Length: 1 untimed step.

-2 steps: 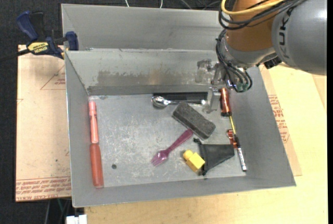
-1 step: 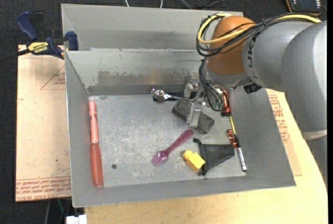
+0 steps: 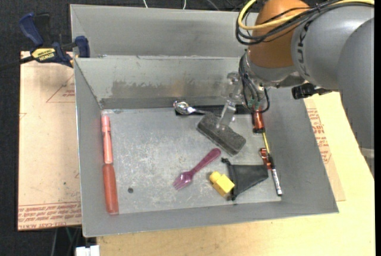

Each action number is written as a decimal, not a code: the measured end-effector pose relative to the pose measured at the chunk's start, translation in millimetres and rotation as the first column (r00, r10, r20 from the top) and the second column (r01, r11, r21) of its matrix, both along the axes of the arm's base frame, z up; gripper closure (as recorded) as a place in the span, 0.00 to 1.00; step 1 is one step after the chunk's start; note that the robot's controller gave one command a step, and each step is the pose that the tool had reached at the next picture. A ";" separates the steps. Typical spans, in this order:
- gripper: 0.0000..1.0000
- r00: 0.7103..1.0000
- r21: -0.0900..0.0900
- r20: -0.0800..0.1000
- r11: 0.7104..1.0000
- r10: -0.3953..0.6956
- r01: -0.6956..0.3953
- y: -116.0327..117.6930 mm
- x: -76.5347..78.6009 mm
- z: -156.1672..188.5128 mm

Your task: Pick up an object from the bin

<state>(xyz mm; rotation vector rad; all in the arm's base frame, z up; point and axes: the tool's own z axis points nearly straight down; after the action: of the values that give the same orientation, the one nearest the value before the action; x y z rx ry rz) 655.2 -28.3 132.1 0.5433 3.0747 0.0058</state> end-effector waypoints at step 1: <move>0.00 0.998 0.003 -0.021 0.998 0.060 -0.059 -13.7 -18.1 -33.0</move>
Offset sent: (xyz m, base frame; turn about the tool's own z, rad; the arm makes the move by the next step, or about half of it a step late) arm -0.0102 0.0199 -0.0621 0.0734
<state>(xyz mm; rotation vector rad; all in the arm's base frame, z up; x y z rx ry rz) 637.0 -42.0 99.1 0.4547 3.1108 0.0051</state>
